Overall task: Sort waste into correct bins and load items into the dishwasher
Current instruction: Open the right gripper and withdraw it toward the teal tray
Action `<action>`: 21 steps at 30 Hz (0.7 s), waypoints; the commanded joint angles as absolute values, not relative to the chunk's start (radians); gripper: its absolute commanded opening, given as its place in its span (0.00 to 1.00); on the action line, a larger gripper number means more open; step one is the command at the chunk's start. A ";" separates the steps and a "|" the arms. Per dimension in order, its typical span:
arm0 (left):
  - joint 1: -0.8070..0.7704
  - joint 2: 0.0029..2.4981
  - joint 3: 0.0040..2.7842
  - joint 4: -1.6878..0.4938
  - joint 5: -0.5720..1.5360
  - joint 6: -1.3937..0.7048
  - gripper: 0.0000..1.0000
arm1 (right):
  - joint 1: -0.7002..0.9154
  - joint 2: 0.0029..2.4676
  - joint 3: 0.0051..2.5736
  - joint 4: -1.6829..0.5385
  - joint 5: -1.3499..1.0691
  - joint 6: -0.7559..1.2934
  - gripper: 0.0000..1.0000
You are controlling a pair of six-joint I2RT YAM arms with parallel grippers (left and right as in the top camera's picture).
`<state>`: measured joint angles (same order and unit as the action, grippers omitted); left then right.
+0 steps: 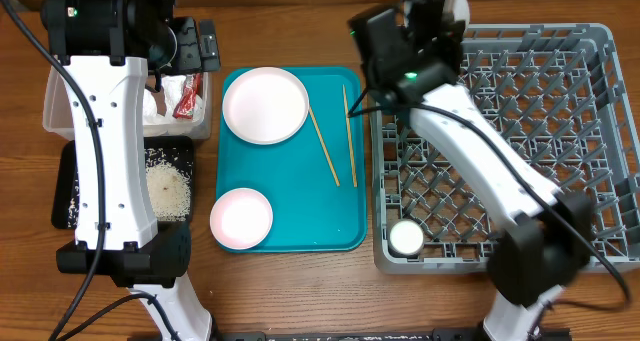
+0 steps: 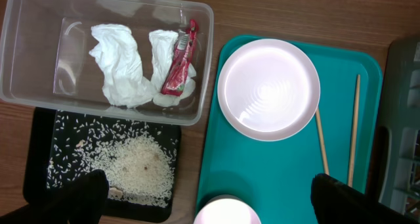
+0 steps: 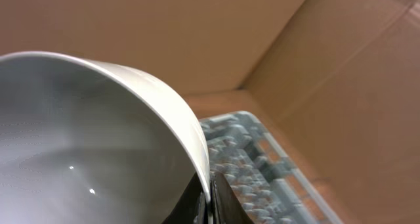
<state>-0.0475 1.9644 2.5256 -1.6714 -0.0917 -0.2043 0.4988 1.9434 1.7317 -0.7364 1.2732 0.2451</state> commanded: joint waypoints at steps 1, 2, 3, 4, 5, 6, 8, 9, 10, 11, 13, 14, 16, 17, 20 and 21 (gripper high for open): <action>-0.045 1.943 2.546 -1.668 -0.104 -0.214 1.00 | 0.483 2.033 1.734 -0.752 1.425 0.129 0.04; -0.045 1.943 2.546 -1.668 -0.104 -0.214 1.00 | 0.483 2.053 1.734 -0.756 1.438 0.113 0.04; -0.045 1.943 2.546 -1.668 -0.104 -0.214 1.00 | 0.484 2.075 1.734 -0.757 1.464 0.101 0.04; -0.045 1.943 2.546 -1.668 -0.104 -0.214 1.00 | 0.484 2.091 1.734 -0.757 1.490 0.099 0.04; -0.045 1.943 2.546 -1.668 -0.104 -0.214 1.00 | 0.484 2.107 1.734 -0.757 1.506 0.100 0.04; -0.045 1.943 2.546 -1.668 -0.104 -0.214 1.00 | 0.485 2.118 1.734 -0.757 1.504 0.100 0.04; -0.045 1.943 2.546 -1.668 -0.104 -0.214 1.00 | 0.487 2.136 1.734 -0.762 1.470 0.100 0.04; -0.045 1.943 2.546 -1.668 -0.104 -0.214 1.00 | 0.488 2.139 1.734 -0.771 1.446 0.100 0.04; -0.045 1.943 2.546 -1.668 -0.104 -0.214 1.00 | 0.488 2.146 1.733 -0.780 1.420 0.100 0.04; -0.045 1.943 2.546 -1.668 -0.104 -0.214 1.00 | 0.489 2.149 1.733 -0.796 1.389 0.100 0.04; -0.045 1.943 2.546 -1.668 -0.104 -0.214 1.00 | 0.489 2.154 1.733 -0.823 1.339 0.101 0.04; -0.045 1.943 2.546 -1.668 -0.104 -0.214 1.00 | 0.489 2.154 1.731 -0.826 1.320 0.104 0.04; -0.045 1.943 2.546 -1.668 -0.104 -0.214 1.00 | 0.492 2.154 1.728 -0.825 1.314 0.104 0.04; -0.045 1.943 2.546 -1.668 -0.104 -0.214 1.00 | 0.494 2.154 1.728 -0.825 1.314 0.104 0.04; -0.045 1.943 2.546 -1.668 -0.104 -0.214 1.00 | 0.505 2.154 1.728 -0.825 1.314 0.104 0.04; -0.045 1.943 2.546 -1.668 -0.104 -0.214 1.00 | 0.509 2.154 1.728 -0.825 1.313 0.104 0.04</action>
